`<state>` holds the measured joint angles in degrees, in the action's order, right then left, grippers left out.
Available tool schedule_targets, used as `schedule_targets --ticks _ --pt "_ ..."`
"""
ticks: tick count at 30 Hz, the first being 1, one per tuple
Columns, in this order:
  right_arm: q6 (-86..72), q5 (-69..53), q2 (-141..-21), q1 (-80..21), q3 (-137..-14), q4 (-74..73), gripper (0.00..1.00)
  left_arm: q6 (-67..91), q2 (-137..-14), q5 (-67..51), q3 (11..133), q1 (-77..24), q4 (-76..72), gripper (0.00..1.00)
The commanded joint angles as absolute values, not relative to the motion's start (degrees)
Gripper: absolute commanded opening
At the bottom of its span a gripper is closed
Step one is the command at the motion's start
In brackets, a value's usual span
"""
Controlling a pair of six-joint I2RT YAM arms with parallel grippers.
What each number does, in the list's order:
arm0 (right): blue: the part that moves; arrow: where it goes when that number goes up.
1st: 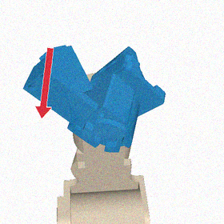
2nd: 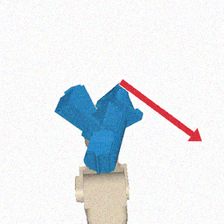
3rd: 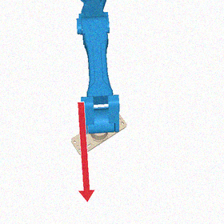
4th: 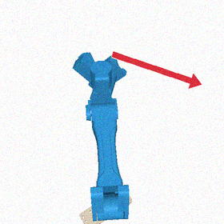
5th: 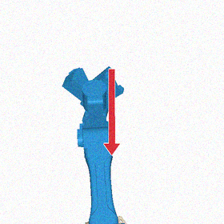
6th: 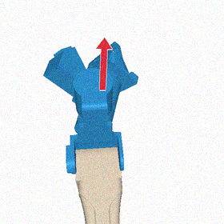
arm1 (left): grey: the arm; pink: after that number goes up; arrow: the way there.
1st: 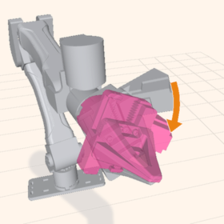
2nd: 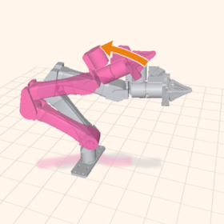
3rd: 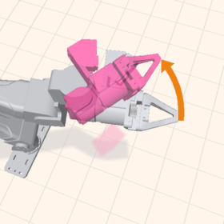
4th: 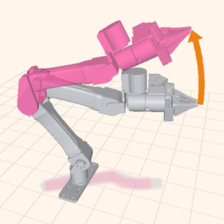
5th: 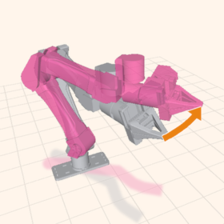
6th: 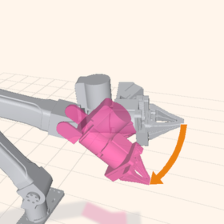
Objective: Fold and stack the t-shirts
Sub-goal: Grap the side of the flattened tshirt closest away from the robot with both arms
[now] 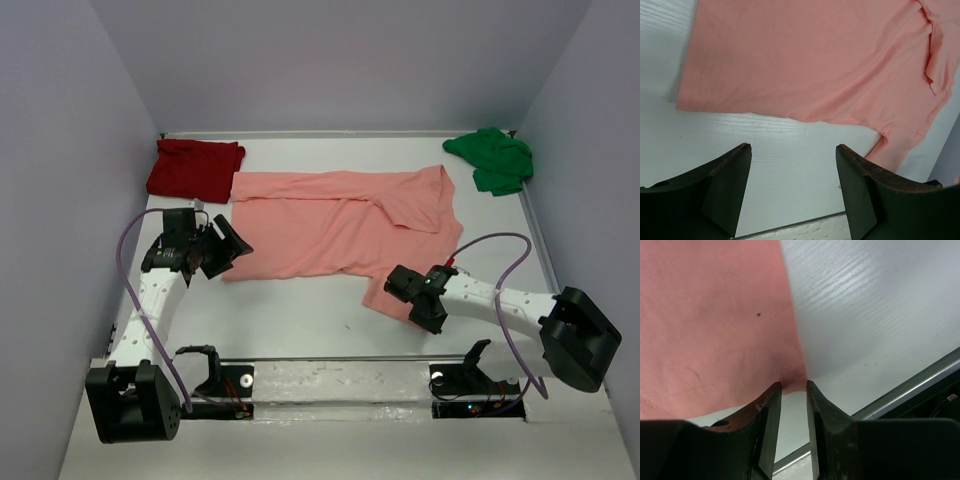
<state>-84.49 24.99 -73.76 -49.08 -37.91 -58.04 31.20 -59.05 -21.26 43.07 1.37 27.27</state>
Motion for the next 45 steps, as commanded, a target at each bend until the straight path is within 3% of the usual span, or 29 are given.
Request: schedule_targets --ticks 1,12,14,17,24,36,45 --pt "-87.2 25.3 -70.8 -48.8 -36.9 -58.1 0.33 29.8 -57.7 -23.4 42.6 1.8 27.3 0.77" --pt "-83.8 19.5 -72.1 -48.8 -36.0 -52.4 0.37 30.1 -56.8 -23.8 42.7 1.8 27.7 0.78" --pt "-82.9 21.1 -72.0 -48.8 -36.3 -53.2 0.51 30.1 -56.6 -23.8 42.4 1.7 27.8 0.77" --pt "-82.6 22.6 -70.9 -48.8 -37.0 -54.1 0.57 30.0 -56.7 -23.6 42.3 1.8 27.9 0.78" --pt "-86.2 27.3 -69.4 -48.8 -41.1 -63.4 0.57 30.3 -56.7 -23.6 42.5 1.8 27.5 0.78" --pt "-99.8 23.8 -46.2 -48.8 -29.5 -60.0 0.52 29.8 -56.2 -23.6 43.3 1.8 28.7 0.78" --pt "-100.5 20.4 -49.0 -48.8 -25.8 -55.8 0.52 30.8 -55.3 -24.9 42.3 1.8 27.9 0.78"
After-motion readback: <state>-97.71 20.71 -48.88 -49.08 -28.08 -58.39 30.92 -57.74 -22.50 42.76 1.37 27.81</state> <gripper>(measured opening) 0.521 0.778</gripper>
